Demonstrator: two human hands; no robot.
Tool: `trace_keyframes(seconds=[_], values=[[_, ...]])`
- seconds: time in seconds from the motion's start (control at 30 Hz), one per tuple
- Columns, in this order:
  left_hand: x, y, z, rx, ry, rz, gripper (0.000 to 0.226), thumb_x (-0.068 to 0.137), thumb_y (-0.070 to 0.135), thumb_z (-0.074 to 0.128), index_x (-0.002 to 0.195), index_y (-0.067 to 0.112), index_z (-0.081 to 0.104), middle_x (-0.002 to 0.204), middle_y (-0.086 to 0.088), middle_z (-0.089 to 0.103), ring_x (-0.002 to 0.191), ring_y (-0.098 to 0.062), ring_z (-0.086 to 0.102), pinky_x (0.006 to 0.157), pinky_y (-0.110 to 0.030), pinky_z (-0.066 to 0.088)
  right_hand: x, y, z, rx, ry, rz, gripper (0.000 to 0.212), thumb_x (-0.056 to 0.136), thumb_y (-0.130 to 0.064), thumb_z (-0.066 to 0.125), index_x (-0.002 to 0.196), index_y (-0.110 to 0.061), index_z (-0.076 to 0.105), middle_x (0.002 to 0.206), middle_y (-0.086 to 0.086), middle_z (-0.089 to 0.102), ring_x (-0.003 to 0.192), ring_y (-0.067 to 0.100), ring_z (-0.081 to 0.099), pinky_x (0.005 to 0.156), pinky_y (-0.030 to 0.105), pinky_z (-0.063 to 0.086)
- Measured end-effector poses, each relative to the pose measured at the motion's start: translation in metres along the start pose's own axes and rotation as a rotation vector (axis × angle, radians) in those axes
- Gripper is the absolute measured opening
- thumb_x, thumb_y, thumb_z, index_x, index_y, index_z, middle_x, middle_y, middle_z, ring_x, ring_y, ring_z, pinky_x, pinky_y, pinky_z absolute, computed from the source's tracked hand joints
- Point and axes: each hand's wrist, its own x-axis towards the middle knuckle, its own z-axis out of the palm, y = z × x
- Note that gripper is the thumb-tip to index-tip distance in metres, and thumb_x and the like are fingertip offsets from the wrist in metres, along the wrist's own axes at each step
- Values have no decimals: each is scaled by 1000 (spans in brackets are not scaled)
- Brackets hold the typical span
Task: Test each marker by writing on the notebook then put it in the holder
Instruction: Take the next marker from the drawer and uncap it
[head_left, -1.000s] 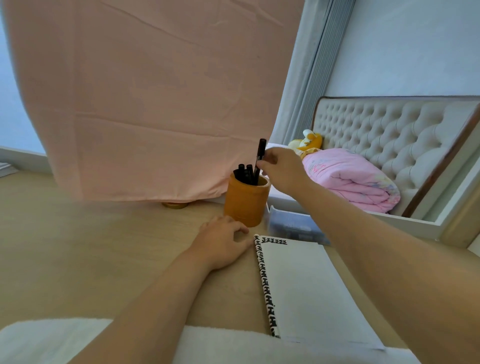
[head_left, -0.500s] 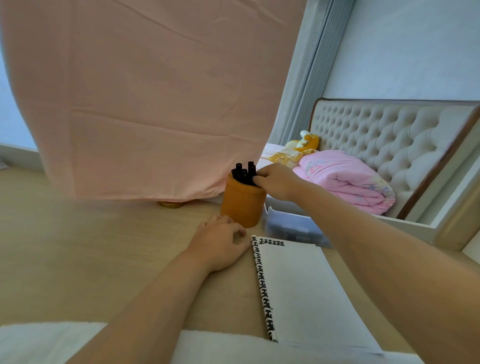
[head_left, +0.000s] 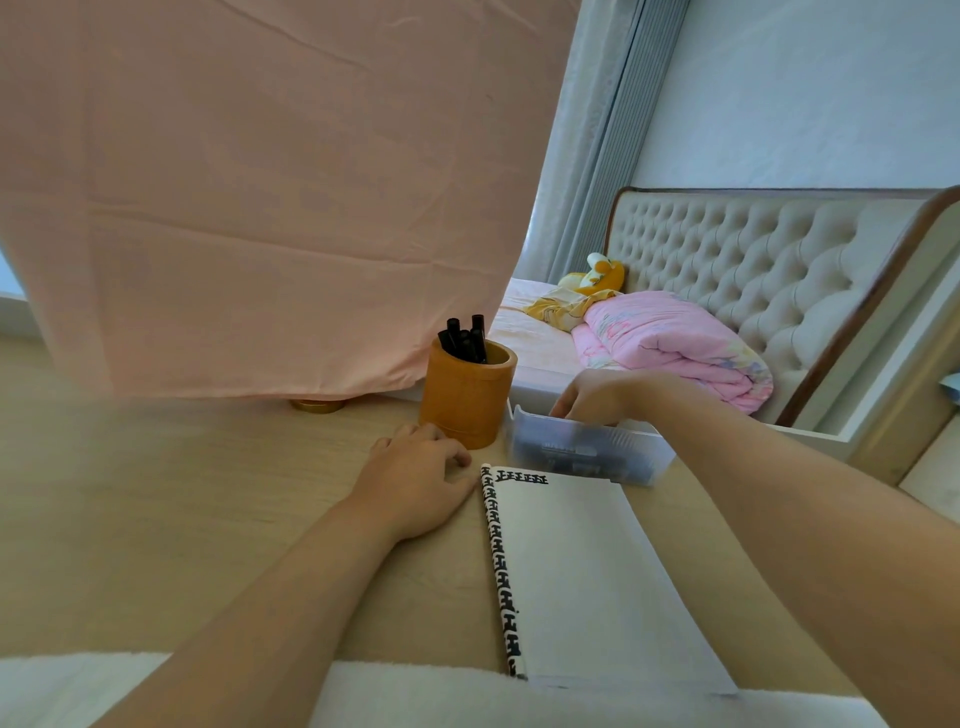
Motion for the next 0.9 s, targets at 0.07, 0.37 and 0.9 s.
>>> trace_keyframes(seconds=[0.07, 0.37, 0.9], values=[[0, 0, 0, 2, 2, 3, 36, 92, 59, 48, 119, 40, 61, 130, 11, 51, 124, -12, 38, 104, -37, 33, 4, -1, 0, -25, -17, 13, 34, 96, -15, 64, 129, -23, 65, 120, 1, 59, 108, 18, 55, 75, 21, 53], [1, -1, 1, -1, 13, 2, 32, 92, 56, 50, 118, 40, 61, 129, 12, 51, 123, -11, 38, 104, -38, 33, 9, 4, 6, -65, 120, -102, 21, 98, -16, 60, 114, -22, 72, 109, -2, 66, 97, 16, 59, 80, 22, 55], [-7, 35, -11, -161, 440, 238, 36, 92, 32, 62, 128, 31, 53, 117, 15, 56, 101, 2, 47, 77, -12, 39, -78, 20, 53, 315, 593, -420, 19, 92, -16, 63, 104, -25, 75, 91, -13, 63, 81, 2, 57, 69, 8, 38]])
